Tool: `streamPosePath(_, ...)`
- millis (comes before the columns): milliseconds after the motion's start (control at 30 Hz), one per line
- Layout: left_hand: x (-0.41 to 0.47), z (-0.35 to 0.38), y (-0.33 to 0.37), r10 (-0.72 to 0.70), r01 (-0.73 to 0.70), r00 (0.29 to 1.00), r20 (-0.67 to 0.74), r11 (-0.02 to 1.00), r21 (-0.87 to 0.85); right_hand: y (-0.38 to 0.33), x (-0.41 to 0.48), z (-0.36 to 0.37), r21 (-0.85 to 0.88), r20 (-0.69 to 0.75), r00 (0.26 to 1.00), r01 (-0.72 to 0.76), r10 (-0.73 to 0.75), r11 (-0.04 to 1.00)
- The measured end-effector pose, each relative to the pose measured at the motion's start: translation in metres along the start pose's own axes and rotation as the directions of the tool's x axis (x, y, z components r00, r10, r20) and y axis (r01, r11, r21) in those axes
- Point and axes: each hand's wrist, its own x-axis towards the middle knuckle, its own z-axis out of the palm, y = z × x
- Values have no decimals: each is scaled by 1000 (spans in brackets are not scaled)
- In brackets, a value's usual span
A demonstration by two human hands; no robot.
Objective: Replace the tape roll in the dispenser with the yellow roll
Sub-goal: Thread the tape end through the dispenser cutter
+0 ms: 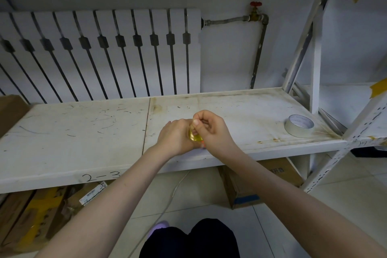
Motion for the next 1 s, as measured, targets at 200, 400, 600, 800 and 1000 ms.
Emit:
streamPosePath(200,6,-5,-10,64,-61,996,-56,997,44,3,8,-16,155,-167,984,-37,63,987)
streamPosePath(400,5,-11,-19,84,-82,992,-93,996,26,2,26,-20,203,-170,941,-256,292,945)
streamPosePath(600,-8,-20,-33,89,-23,970,-224,960,279,-4,40,-13,441,-58,885,-391,461,808)
streamPosePath(800,-29,-32,-51,83,41,967,-240,882,470,11,49,3,638,11,754,-511,656,576)
streamPosePath(1000,-37,-23,-86,-25,74,988,-154,945,319,30,52,22,714,20,678,-524,735,464)
